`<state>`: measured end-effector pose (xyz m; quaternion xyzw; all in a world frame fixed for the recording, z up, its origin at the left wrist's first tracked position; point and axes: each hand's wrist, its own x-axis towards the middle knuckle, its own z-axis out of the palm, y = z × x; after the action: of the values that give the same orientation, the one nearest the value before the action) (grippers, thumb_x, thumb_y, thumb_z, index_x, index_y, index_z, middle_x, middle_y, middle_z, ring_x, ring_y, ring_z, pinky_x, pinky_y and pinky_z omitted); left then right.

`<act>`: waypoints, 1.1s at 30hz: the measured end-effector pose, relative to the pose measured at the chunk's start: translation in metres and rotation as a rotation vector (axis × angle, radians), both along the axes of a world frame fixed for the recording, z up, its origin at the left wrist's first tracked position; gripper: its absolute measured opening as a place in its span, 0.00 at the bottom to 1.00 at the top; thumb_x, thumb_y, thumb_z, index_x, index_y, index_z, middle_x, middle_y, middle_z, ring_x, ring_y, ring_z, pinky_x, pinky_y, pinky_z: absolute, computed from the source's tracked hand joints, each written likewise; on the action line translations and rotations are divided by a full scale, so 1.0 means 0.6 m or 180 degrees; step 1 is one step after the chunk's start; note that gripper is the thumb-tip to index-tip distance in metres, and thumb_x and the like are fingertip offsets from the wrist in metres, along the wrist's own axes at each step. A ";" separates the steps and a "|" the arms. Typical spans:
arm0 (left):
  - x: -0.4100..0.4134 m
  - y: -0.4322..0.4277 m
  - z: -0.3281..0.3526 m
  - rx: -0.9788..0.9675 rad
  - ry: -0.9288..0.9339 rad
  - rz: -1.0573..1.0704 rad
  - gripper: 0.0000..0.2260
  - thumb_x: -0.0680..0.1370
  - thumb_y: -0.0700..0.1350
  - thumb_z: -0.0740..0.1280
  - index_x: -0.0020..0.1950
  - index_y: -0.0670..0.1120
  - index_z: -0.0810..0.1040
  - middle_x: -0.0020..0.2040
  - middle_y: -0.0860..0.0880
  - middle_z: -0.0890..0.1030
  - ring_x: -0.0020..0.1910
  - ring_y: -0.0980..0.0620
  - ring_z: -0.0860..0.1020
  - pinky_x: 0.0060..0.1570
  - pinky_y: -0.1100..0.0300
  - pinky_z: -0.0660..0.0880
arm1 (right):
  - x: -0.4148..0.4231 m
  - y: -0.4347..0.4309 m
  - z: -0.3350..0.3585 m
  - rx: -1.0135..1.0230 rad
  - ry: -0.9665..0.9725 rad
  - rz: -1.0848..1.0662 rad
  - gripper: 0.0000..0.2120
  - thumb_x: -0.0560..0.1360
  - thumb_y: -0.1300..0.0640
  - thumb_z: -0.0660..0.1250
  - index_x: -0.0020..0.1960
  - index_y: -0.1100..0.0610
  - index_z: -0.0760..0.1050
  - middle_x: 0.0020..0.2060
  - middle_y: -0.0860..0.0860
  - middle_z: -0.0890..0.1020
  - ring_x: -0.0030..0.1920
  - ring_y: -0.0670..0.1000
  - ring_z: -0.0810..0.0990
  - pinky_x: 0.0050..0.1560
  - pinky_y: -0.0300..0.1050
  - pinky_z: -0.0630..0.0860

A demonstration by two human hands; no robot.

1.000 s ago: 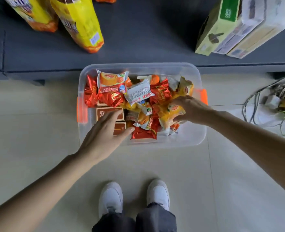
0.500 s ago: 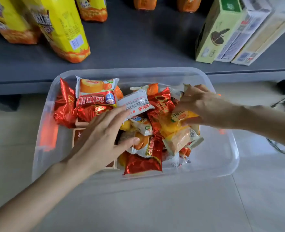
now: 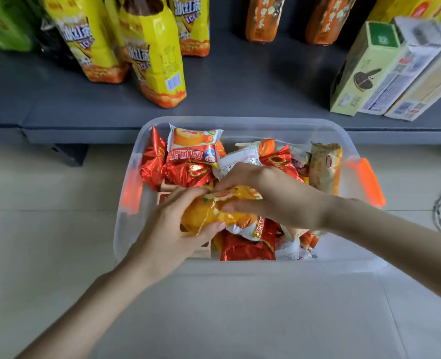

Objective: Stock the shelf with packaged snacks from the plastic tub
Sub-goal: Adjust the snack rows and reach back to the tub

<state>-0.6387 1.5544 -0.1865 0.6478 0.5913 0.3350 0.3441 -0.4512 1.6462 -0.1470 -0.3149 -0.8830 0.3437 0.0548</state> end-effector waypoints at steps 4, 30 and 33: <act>-0.016 -0.021 0.024 -0.0376 -0.1503 0.0965 0.13 0.71 0.55 0.72 0.53 0.55 0.79 0.49 0.58 0.84 0.50 0.57 0.82 0.48 0.67 0.78 | 0.001 0.051 -0.012 -0.0291 0.0775 -0.0940 0.16 0.75 0.49 0.65 0.57 0.56 0.79 0.52 0.46 0.80 0.52 0.42 0.78 0.55 0.35 0.75; -0.009 0.034 0.284 -0.1433 -0.2589 0.2204 0.11 0.74 0.44 0.71 0.55 0.47 0.79 0.50 0.48 0.85 0.48 0.51 0.83 0.52 0.56 0.79 | 0.020 0.020 0.213 -0.4195 0.1471 -0.2254 0.29 0.70 0.46 0.71 0.67 0.55 0.71 0.58 0.54 0.81 0.57 0.53 0.80 0.56 0.49 0.75; -0.013 0.023 0.409 -0.1334 -0.2696 0.2153 0.13 0.74 0.40 0.70 0.58 0.43 0.79 0.53 0.46 0.84 0.50 0.50 0.83 0.55 0.52 0.78 | 0.012 -0.015 0.336 -0.5333 0.2173 -0.2438 0.31 0.65 0.45 0.75 0.62 0.61 0.77 0.60 0.55 0.78 0.58 0.55 0.76 0.58 0.51 0.73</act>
<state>-0.6466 1.5684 0.0588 0.1504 0.6299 0.5321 0.5453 -0.4439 1.6375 0.0545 -0.4007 -0.1284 0.8904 0.1738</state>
